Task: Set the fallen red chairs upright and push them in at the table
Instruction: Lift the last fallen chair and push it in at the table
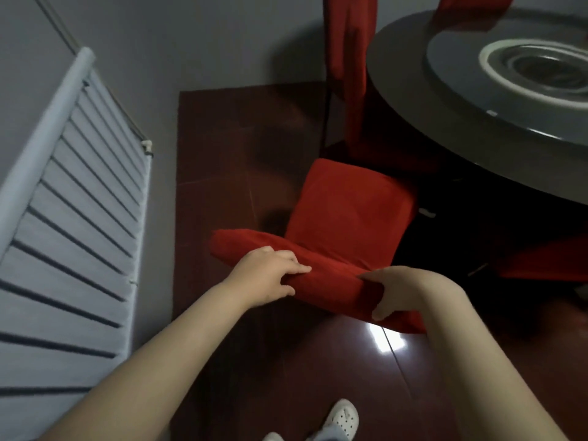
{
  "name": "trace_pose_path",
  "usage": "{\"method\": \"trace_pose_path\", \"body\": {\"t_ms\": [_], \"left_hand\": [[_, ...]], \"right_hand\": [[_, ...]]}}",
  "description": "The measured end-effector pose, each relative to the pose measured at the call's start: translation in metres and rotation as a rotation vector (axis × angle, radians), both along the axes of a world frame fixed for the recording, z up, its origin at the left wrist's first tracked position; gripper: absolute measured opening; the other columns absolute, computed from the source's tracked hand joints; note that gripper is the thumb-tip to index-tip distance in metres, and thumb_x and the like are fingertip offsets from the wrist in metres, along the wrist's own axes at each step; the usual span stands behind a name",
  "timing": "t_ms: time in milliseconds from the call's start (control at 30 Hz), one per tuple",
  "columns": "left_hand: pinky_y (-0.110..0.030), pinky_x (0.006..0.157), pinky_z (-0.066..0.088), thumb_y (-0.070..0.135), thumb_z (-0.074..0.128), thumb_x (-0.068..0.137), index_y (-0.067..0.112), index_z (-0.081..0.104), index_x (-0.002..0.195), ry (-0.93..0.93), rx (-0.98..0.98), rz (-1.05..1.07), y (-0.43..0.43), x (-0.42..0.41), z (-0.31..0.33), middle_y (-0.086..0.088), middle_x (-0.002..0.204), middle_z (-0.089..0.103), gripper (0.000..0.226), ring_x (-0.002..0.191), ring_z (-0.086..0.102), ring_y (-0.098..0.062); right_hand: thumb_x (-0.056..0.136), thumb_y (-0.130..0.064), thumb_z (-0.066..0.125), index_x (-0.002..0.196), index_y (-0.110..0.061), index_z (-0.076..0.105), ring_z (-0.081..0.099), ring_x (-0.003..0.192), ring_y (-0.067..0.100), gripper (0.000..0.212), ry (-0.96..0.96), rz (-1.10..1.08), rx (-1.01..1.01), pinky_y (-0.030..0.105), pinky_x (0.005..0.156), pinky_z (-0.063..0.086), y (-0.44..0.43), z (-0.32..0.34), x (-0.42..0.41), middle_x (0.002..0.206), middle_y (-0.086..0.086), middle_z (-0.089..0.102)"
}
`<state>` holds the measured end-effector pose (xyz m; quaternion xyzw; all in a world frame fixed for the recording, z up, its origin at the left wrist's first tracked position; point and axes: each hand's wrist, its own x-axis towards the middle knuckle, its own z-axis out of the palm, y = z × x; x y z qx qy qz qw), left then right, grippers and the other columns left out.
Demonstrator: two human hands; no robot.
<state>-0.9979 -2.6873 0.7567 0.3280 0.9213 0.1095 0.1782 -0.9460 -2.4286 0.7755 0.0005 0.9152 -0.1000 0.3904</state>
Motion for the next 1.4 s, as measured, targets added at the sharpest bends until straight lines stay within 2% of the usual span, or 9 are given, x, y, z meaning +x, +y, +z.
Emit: {"method": "trace_pose_path", "body": {"t_ms": [167, 300, 433, 533, 600, 800, 967, 1167, 1400], "left_hand": [[-0.031, 0.097, 0.041, 0.043, 0.071, 0.082, 0.047, 0.055, 0.13, -0.008, -0.035, -0.015, 0.011, -0.023, 0.008, 0.024, 0.128, 0.054, 0.051, 0.112, 0.051, -0.012], [-0.031, 0.098, 0.041, 0.042, 0.071, 0.082, 0.046, 0.055, 0.13, 0.015, -0.008, -0.007, 0.022, -0.035, 0.011, 0.023, 0.129, 0.054, 0.051, 0.115, 0.05, -0.012], [-0.029, 0.096, 0.039, 0.044, 0.071, 0.081, 0.048, 0.054, 0.129, 0.025, 0.008, -0.028, 0.03, -0.049, 0.012, 0.024, 0.128, 0.054, 0.051, 0.115, 0.049, -0.011], [-0.028, 0.093, 0.04, 0.05, 0.069, 0.08, 0.049, 0.052, 0.13, 0.03, -0.004, -0.101, 0.029, -0.061, 0.013, 0.025, 0.13, 0.053, 0.053, 0.115, 0.049, -0.01], [-0.027, 0.087, 0.04, 0.055, 0.067, 0.08, 0.048, 0.05, 0.132, 0.052, 0.006, -0.171, 0.025, -0.07, 0.01, 0.027, 0.132, 0.05, 0.055, 0.113, 0.049, -0.008], [-0.024, 0.068, 0.051, 0.047, 0.064, 0.084, 0.044, 0.034, 0.144, 0.186, 0.028, -0.504, 0.0, -0.095, -0.006, 0.024, 0.136, 0.046, 0.068, 0.107, 0.046, -0.006], [-0.036, 0.098, 0.044, 0.045, 0.068, 0.082, 0.038, 0.03, 0.148, 0.282, 0.068, -0.699, -0.01, -0.114, -0.016, 0.009, 0.143, 0.043, 0.077, 0.118, 0.046, -0.016], [-0.048, 0.117, 0.021, 0.056, 0.069, 0.076, 0.04, 0.025, 0.149, 0.076, 0.036, -0.532, -0.018, -0.12, -0.025, 0.006, 0.153, 0.026, 0.086, 0.142, 0.023, -0.023], [-0.034, 0.109, 0.033, 0.053, 0.064, 0.083, 0.047, 0.021, 0.148, 0.019, -0.09, -0.57, -0.035, -0.1, -0.038, 0.012, 0.156, 0.03, 0.078, 0.138, 0.037, -0.014]], "right_hand": [[0.064, -0.058, 0.08, 0.15, -0.042, -0.017, -0.007, 0.15, 0.022, 0.13, 0.176, 0.013, 0.008, 0.05, 0.119, 0.004, -0.032, -0.005, -0.015, 0.164, -0.002, -0.007], [0.064, -0.062, 0.077, 0.146, -0.038, -0.028, 0.008, 0.15, 0.027, 0.136, 0.367, -0.104, 0.034, 0.046, 0.117, 0.015, -0.031, -0.019, 0.005, 0.163, 0.003, 0.008], [0.077, -0.052, 0.068, 0.154, -0.029, 0.001, 0.051, 0.125, 0.022, 0.105, 0.586, -0.159, 0.204, 0.036, 0.101, 0.036, -0.032, -0.028, 0.004, 0.141, -0.001, 0.05], [0.078, -0.05, 0.065, 0.137, -0.03, 0.043, 0.06, 0.108, 0.02, 0.066, 0.591, -0.187, 0.261, 0.034, 0.092, 0.039, -0.032, -0.026, -0.003, 0.122, -0.006, 0.062], [0.076, -0.05, 0.066, 0.122, -0.033, 0.053, 0.062, 0.103, 0.018, 0.051, 0.593, -0.202, 0.291, 0.032, 0.088, 0.04, -0.032, -0.026, -0.007, 0.114, -0.008, 0.066], [0.07, -0.053, 0.072, 0.118, -0.036, 0.06, 0.064, 0.101, 0.017, 0.052, 0.516, -0.296, 0.321, 0.029, 0.084, 0.041, -0.039, -0.019, -0.017, 0.107, -0.008, 0.069], [0.07, -0.049, 0.073, 0.127, -0.041, 0.058, 0.064, 0.105, 0.018, 0.059, 0.471, -0.35, 0.346, 0.03, 0.086, 0.044, -0.047, -0.014, -0.016, 0.113, -0.008, 0.069], [0.071, -0.052, 0.071, 0.131, -0.046, 0.054, 0.061, 0.111, 0.015, 0.062, 0.447, -0.367, 0.372, 0.03, 0.094, 0.043, -0.059, -0.02, -0.007, 0.119, -0.012, 0.067], [0.076, -0.056, 0.07, 0.13, -0.044, 0.056, 0.058, 0.117, 0.015, 0.058, 0.397, -0.41, 0.324, 0.03, 0.094, 0.045, -0.088, -0.022, 0.021, 0.126, -0.011, 0.064]]}}
